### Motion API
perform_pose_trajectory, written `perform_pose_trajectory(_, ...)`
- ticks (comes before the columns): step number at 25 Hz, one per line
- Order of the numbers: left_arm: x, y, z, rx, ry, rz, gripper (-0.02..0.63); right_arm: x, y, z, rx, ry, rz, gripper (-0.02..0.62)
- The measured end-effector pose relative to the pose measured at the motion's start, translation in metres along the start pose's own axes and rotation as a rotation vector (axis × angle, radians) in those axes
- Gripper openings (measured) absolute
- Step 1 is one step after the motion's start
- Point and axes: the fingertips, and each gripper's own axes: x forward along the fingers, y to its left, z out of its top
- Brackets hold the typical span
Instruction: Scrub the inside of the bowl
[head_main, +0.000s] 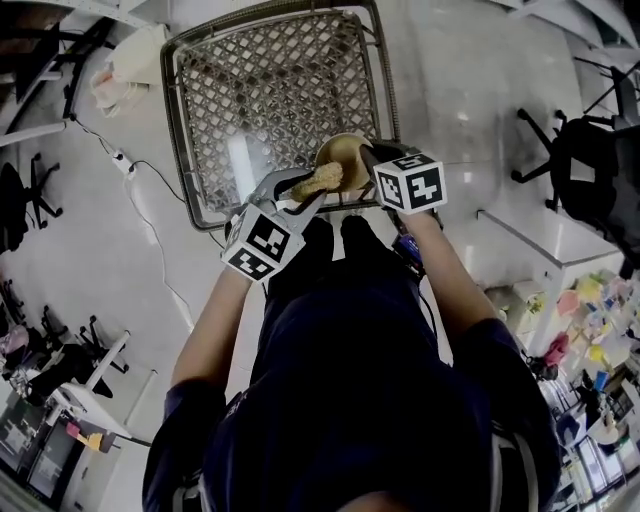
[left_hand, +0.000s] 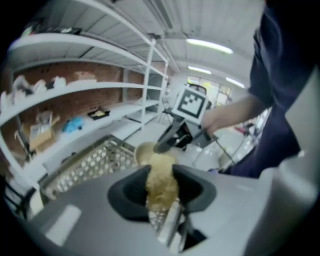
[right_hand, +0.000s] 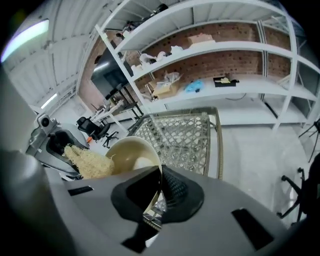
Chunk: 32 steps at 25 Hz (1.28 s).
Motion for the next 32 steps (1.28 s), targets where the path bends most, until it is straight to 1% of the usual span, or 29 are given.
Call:
perform_pose_trajectory(2, 0.003, -0.002, 0.018, 0.169, 0.051, 0.053, 0.121, -0.015, 0.003, 0.013, -0.037, -0.028, -0.017, 0.014)
perform_pose_trajectory(4, 0.007, -0.001, 0.033, 0.289, 0.095, 0.098, 0.121, -0.026, 0.005, 0.022, -0.064, -0.052, -0.034, 0.014)
perform_pose_trajectory(8, 0.016, 0.007, 0.051, 0.456, 0.170, 0.161, 0.121, -0.043, 0.008, 0.035, -0.100, -0.086, -0.052, 0.014)
perform_pose_trajectory(11, 0.023, 0.007, 0.064, 0.604, 0.226, 0.202, 0.121, -0.053, 0.009, 0.040, -0.107, -0.101, -0.043, 0.014)
perform_pose_trajectory(13, 0.028, 0.007, 0.067, 0.702, 0.282, 0.226, 0.121, -0.058, 0.008, 0.042, -0.112, -0.113, -0.039, 0.014)
perform_pose_trajectory(15, 0.033, 0.006, 0.065, 0.768, 0.346, 0.248, 0.121, -0.061, 0.007, 0.044, -0.119, -0.123, -0.037, 0.014)
perform_pose_trajectory(16, 0.035, 0.006, 0.063, 0.784, 0.375, 0.256, 0.121, -0.063, 0.007, 0.044, -0.123, -0.125, -0.037, 0.014)
perform_pose_trajectory(18, 0.038, 0.004, 0.059, 0.786, 0.427, 0.262, 0.120, -0.064, 0.005, 0.044, -0.132, -0.131, -0.040, 0.014)
perform_pose_trajectory(21, 0.042, -0.007, 0.052, 0.739, 0.472, 0.222, 0.120, -0.069, -0.002, 0.043, -0.139, -0.144, -0.055, 0.015)
perform_pose_trajectory(23, 0.047, -0.019, 0.050, 0.705, 0.465, 0.177, 0.120, -0.072, -0.006, 0.044, -0.136, -0.154, -0.065, 0.014)
perform_pose_trajectory(26, 0.053, -0.034, 0.055, 0.682, 0.420, 0.134, 0.120, -0.077, -0.007, 0.045, -0.139, -0.159, -0.070, 0.014)
perform_pose_trajectory(29, 0.058, -0.040, 0.066, 0.681, 0.373, 0.135, 0.120, -0.081, -0.003, 0.044, -0.136, -0.161, -0.056, 0.014)
perform_pose_trajectory(32, 0.060, -0.034, 0.077, 0.684, 0.354, 0.170, 0.120, -0.084, 0.002, 0.042, -0.138, -0.166, -0.045, 0.014)
